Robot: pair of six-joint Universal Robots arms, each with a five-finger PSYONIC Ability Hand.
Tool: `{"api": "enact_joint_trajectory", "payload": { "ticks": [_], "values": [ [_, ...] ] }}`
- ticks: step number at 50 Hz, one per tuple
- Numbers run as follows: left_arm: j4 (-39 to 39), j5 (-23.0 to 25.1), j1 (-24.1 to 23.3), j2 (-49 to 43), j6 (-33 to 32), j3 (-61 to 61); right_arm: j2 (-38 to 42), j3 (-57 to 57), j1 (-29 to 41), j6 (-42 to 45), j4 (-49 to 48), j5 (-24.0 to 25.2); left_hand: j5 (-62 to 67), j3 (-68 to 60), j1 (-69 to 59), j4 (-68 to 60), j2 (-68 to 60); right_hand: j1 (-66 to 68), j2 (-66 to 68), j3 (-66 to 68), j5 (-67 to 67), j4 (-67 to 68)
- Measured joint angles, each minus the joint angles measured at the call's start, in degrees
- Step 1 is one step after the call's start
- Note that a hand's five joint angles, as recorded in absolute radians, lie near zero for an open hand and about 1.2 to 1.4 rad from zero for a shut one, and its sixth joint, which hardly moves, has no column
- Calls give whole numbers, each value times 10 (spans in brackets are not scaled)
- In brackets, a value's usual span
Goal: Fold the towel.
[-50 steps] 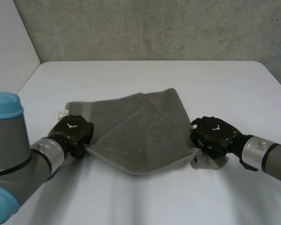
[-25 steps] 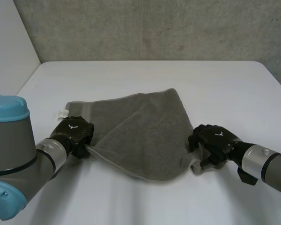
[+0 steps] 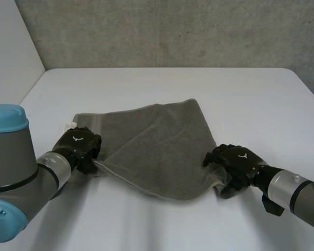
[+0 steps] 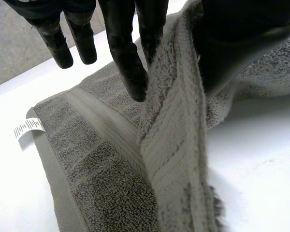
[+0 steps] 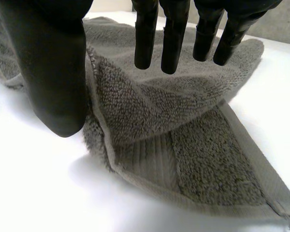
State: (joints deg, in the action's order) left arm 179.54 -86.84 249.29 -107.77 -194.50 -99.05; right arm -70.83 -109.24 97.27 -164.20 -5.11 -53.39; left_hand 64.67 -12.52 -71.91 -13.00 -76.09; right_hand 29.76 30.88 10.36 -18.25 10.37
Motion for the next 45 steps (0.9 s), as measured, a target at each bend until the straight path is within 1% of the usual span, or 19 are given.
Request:
{"api": "enact_joint_trajectory", "payload": {
  "ticks": [5,7,9,13,16,17,18,20,22,25,29,33,36,38,41,45],
  "values": [
    [-1,0,0,7,9,-1,4,2,15,-35,-26,-5,0,0,0,0,0,2,1,0,-9,0],
    [-1,0,0,10,12,-2,5,3,19,-40,-33,-8,0,0,0,0,0,29,19,0,-40,0],
    [-2,1,0,15,16,-4,10,6,26,-47,-49,-18,0,0,0,0,0,72,58,0,-92,0],
    [-4,1,1,27,26,-6,27,13,33,-47,-68,-39,0,0,0,0,0,135,125,0,-154,0],
    [-6,3,6,43,39,-7,47,24,34,-44,-75,-54,0,0,0,0,0,315,306,0,-328,0],
    [-6,4,7,45,41,-8,49,25,34,-43,-75,-55,0,0,0,0,0,341,331,0,-347,0],
    [-6,5,8,51,45,-8,52,28,32,-42,-75,-57,0,0,0,0,0,402,392,0,-410,0],
    [-7,8,11,59,50,-8,51,32,29,-40,-73,-58,0,0,0,0,0,436,434,0,-464,0],
    [-7,11,14,67,53,-9,40,35,25,-37,-70,-57,0,0,0,0,0,436,434,0,-468,0],
    [-9,16,19,77,56,-11,1,38,11,-24,-54,-52,0,0,0,0,0,436,434,0,-468,0],
    [-20,29,26,91,56,-18,-86,41,-21,24,6,-24,0,0,0,0,0,436,434,0,-468,0],
    [-39,45,25,96,54,-22,-148,47,-38,82,78,12,0,0,0,0,0,436,435,0,-468,0],
    [-55,56,23,98,52,-20,-172,56,-41,121,122,31,0,0,0,0,0,436,435,0,-468,0],
    [-64,62,22,98,50,-15,-178,63,-41,142,142,38,0,0,0,0,0,436,435,0,-468,0],
    [-75,68,22,95,45,0,-165,85,-39,182,170,43,0,0,0,0,0,436,435,0,-468,0],
    [-82,71,22,79,16,41,-110,143,-28,243,211,29,0,0,0,0,0,436,435,0,-469,0]
  ]
}}
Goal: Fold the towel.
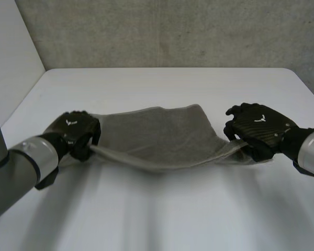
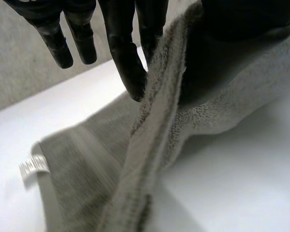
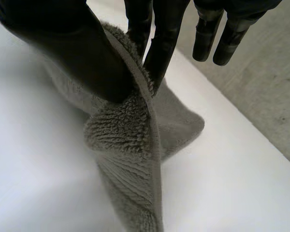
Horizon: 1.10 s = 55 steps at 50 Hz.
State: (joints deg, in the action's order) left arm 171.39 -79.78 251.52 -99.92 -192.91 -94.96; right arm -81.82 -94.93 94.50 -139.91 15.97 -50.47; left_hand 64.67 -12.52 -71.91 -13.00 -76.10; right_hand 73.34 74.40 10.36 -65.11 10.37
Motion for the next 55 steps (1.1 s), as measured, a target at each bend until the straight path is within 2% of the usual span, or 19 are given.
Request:
{"api": "enact_joint_trajectory", "payload": {
  "ticks": [7,11,15,18,22,26,32,37,43,51,55],
  "values": [
    [-16,-6,0,-68,-90,111,119,149,51,89,65,-69,0,0,0,0,0,0,0,0,-3,0],
    [-25,-8,-2,-115,-121,191,178,243,73,109,76,-105,0,0,0,0,-4,0,0,0,-4,0],
    [-12,-13,-10,-171,-136,317,243,391,89,110,70,-148,0,0,0,0,-7,0,0,0,-9,0],
    [33,-20,-20,-189,-136,399,266,497,102,79,32,-183,0,0,0,0,-9,0,0,0,-11,0],
    [138,-33,-33,-171,-129,461,220,571,111,-33,-83,-213,4,0,0,0,-9,2,0,0,-11,0],
    [233,-34,-34,-116,-123,440,140,530,90,-151,-174,-188,8,0,0,0,-10,4,0,0,-14,0],
    [286,-9,-23,-62,-123,350,79,403,59,-205,-206,-122,8,0,0,0,-11,5,0,0,-15,0],
    [288,32,-8,-53,-129,252,57,286,48,-166,-204,-86,8,0,0,0,-11,5,0,0,-15,0],
    [282,75,9,-61,-165,111,54,149,44,-76,-199,-77,8,0,0,0,-11,5,0,0,-15,0],
    [283,86,6,-113,-227,-30,99,-6,44,29,-201,-69,7,0,0,0,-1,5,0,0,-15,0],
    [281,81,-9,-149,-238,-56,131,-45,45,55,-201,-66,-22,0,2,0,46,5,0,0,-15,0]
  ]
}}
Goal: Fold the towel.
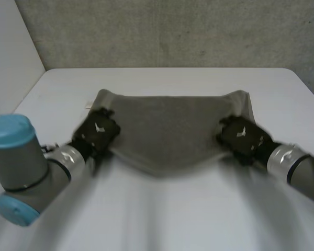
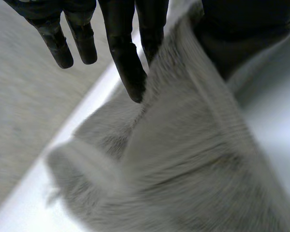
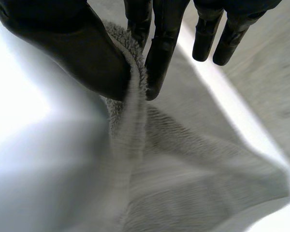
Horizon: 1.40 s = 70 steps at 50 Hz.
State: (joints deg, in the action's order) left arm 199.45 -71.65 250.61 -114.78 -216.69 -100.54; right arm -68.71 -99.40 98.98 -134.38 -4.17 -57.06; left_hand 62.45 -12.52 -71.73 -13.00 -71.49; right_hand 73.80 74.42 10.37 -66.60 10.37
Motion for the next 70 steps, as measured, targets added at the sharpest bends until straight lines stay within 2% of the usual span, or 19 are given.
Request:
{"api": "enact_joint_trajectory", "payload": {
  "ticks": [5,9,16,21,24,38,42,46,48,53,60,70],
  "values": [
    [-4,-17,-23,-26,-1,-13,20,-24,-5,11,3,-1,-22,0,0,0,16,0,0,0,0,0],
    [-6,-39,-30,-26,2,-16,2,-28,-15,4,8,0,-37,0,12,0,31,0,0,0,0,0],
    [-4,-70,-22,-6,4,-16,-62,-34,-28,-40,12,4,-118,0,113,0,108,0,0,0,0,0],
    [0,-83,-13,0,5,-20,-98,-36,-45,-70,13,5,-276,0,269,0,259,0,0,0,0,0],
    [3,-96,-9,0,5,-24,-107,-37,-58,-76,13,6,-314,0,303,0,295,0,0,0,0,0],
    [7,-172,-4,25,34,-32,-103,-50,-112,-70,17,15,-340,0,325,0,321,0,0,0,0,0],
    [7,-179,-4,39,41,-37,-104,-54,-126,-69,20,22,-244,0,233,0,229,0,0,0,0,0],
    [4,-177,-4,59,42,-46,-106,-57,-136,-65,33,37,-43,0,29,0,22,0,0,0,-1,0],
    [0,-173,-4,74,41,-52,-108,-58,-142,-59,49,49,15,0,-2,0,-44,0,0,0,-2,0],
    [-20,-157,-3,117,39,-68,-117,-60,-154,-34,95,78,19,0,-2,0,-56,0,0,0,-3,0],
    [-94,-111,15,218,40,-86,-147,-58,-181,43,214,127,19,0,-2,0,-56,0,0,0,-3,0],
    [-251,-20,91,375,41,-58,-208,-13,-247,185,468,206,19,0,-2,0,-56,0,0,0,-3,0]
  ]
}}
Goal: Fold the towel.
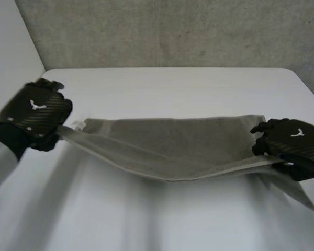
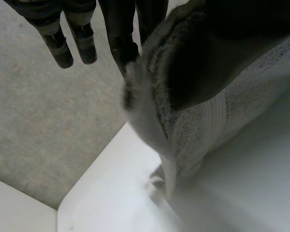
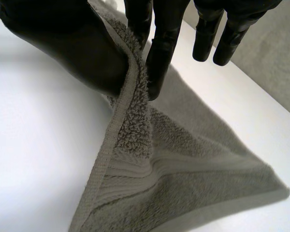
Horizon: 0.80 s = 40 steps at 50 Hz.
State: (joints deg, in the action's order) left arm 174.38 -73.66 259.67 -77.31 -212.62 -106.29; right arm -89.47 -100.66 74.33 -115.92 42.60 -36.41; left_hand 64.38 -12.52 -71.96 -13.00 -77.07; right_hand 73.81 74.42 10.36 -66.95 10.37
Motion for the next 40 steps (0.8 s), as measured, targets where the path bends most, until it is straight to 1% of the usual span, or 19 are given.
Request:
{"api": "enact_joint_trajectory", "payload": {
  "ticks": [1,4,9,12,14,15,17,19,20,22,24,27,31,34,37,40],
  "values": [
    [-8,4,4,5,0,3,-2,4,-3,7,13,4,0,0,0,0,0,0,0,0,0,0],
    [-58,38,33,25,-1,24,-7,32,-20,61,99,37,0,0,0,0,0,0,0,0,0,0],
    [-93,82,61,18,-1,41,8,63,-27,127,167,63,1,0,0,0,0,0,0,0,0,0],
    [-97,103,69,-22,0,50,54,89,-17,153,182,66,3,0,0,0,0,0,0,0,0,0],
    [-97,114,69,-71,1,61,108,120,3,161,186,61,3,0,0,0,0,1,0,0,0,0],
    [-97,115,68,-83,1,64,122,129,9,160,187,60,3,0,0,0,0,1,0,0,0,0],
    [-96,118,61,-140,2,81,181,171,33,151,186,48,3,0,0,0,0,1,0,0,0,0],
    [-94,114,49,-197,3,104,237,219,55,134,183,33,3,0,0,0,0,1,0,0,0,0],
    [-94,112,45,-213,3,110,249,230,59,129,182,29,3,0,0,0,0,1,0,0,0,0],
    [-93,100,33,-264,3,137,301,282,77,106,179,11,3,0,0,0,0,2,0,0,0,0],
    [-92,81,24,-311,4,167,345,335,94,84,175,-8,3,0,0,0,0,2,0,0,0,0],
    [-91,55,17,-356,5,205,388,396,110,58,165,-32,3,0,0,0,0,2,0,0,0,0],
    [-90,31,15,-393,6,245,420,449,125,31,145,-57,3,0,0,0,0,2,0,0,0,0],
    [-90,18,14,-415,10,275,435,479,139,6,110,-84,3,0,0,0,0,2,0,0,0,0],
    [-89,15,14,-424,17,292,439,488,149,-14,75,-106,3,0,0,0,0,2,0,0,0,0],
    [-89,14,13,-429,28,305,438,487,163,-43,19,-132,3,0,0,0,0,2,0,0,0,0]
  ]
}}
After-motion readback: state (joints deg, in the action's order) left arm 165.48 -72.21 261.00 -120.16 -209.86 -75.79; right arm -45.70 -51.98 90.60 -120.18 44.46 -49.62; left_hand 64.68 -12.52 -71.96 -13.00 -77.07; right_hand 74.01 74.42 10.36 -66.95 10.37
